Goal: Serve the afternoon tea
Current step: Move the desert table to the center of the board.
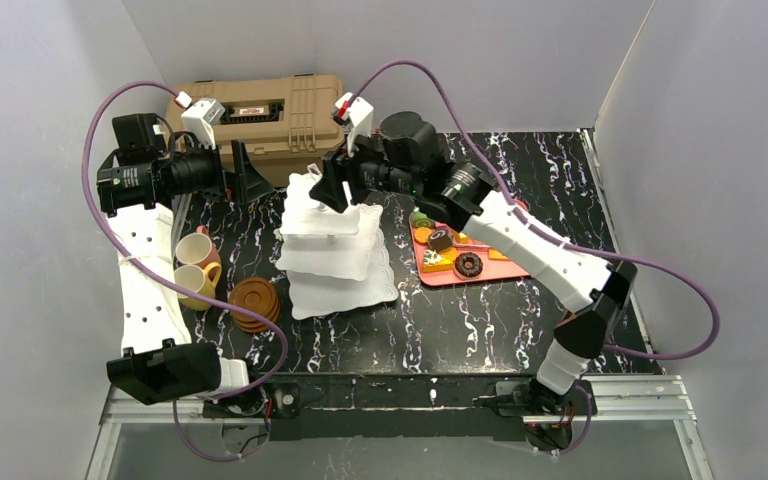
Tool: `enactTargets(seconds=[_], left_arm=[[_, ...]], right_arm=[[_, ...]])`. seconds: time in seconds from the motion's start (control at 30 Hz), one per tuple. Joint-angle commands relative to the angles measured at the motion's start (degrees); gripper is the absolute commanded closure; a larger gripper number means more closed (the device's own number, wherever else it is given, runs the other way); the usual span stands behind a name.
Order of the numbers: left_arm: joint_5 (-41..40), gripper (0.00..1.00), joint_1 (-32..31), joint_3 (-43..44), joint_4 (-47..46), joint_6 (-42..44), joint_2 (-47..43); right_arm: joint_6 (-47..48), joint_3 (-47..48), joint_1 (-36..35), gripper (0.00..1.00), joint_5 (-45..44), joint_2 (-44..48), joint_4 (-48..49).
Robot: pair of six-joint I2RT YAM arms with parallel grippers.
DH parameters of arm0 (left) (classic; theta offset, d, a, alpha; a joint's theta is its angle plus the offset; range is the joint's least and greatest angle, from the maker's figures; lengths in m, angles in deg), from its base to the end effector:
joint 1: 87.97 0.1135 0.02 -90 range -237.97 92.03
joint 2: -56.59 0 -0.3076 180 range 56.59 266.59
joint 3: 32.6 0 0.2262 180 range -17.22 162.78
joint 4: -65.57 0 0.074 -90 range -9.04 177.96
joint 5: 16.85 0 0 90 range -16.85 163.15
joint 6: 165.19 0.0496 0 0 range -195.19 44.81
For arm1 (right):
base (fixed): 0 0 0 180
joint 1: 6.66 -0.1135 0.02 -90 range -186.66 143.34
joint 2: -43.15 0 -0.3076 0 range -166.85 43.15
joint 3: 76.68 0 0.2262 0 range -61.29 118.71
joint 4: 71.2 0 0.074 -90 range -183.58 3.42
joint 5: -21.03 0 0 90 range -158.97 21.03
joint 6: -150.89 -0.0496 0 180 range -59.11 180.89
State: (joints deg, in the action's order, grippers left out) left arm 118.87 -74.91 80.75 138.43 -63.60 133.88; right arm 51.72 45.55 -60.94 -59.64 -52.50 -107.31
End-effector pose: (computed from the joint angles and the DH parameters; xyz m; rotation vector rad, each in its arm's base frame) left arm 0.2244 0.0156 0.4816 0.3990 2.0179 -0.6138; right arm 0.2117 0.3082 0.5005 -0.8178 1.6399 0.9403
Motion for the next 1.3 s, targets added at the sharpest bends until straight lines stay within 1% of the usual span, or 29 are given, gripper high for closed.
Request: enactTargets(seconds=[0.0, 0.07, 0.1, 0.13, 0.2, 0.3, 0.33, 0.47, 0.7, 0.9, 1.17, 1.27], left_arm=[[0.89, 0.06, 0.35, 0.64, 1.06, 0.16, -0.68], [0.96, 0.06, 0.31, 0.79, 1.07, 0.11, -0.73], [0.96, 0.06, 0.30, 0.76, 1.13, 0.13, -0.72], [0.96, 0.06, 0.31, 0.79, 1.09, 0.22, -0.82], [0.87, 0.06, 0.31, 0.85, 1.07, 0.20, -0.91], [0.87, 0.06, 0.37, 0.80, 1.06, 0.15, -0.96], [0.87, 0.06, 0.38, 0.78, 1.06, 0.11, -1.00], [0.87, 0.06, 0.31, 0.89, 1.11, 0.23, -1.07], [1.00, 0.06, 0.32, 0.94, 1.08, 0.07, -1.18], [0.52, 0.06, 0.33, 0.66, 1.07, 0.75, -1.71], [0.87, 0.06, 0.33, 0.38, 1.07, 0.67, -1.78], [0.74, 0.06, 0.30, 0.47, 1.07, 0.69, -1.84]], right_arm=[[3.05, 4.19, -0.21, 0.38, -1.94, -2.87, 2.75], [4.16, 5.19, -0.28, 0.43, -2.88, -4.26, 2.70], [4.88, 5.73, -0.28, 0.47, -3.50, -4.92, 2.76], [5.66, 6.49, -0.30, 0.54, -4.14, -5.50, 2.84], [7.28, 6.92, -0.25, 0.71, -4.73, -6.29, 3.95], [9.90, 8.05, -0.22, 0.93, -5.00, -7.45, 5.32], [11.40, 8.67, -0.21, 0.99, -5.09, -7.70, 5.35], [15.10, 8.99, 0.78, 0.99, -2.51, -7.68, 7.79], [14.50, 9.77, 3.72, 0.99, 1.30, -8.96, 13.12], [14.43, 12.94, 5.33, 0.99, 1.68, -10.73, 12.38], [11.20, 9.11, 5.68, 0.99, 0.93, -10.88, 14.66], [8.50, 9.41, 5.67, 0.99, 0.87, -11.65, 15.46]])
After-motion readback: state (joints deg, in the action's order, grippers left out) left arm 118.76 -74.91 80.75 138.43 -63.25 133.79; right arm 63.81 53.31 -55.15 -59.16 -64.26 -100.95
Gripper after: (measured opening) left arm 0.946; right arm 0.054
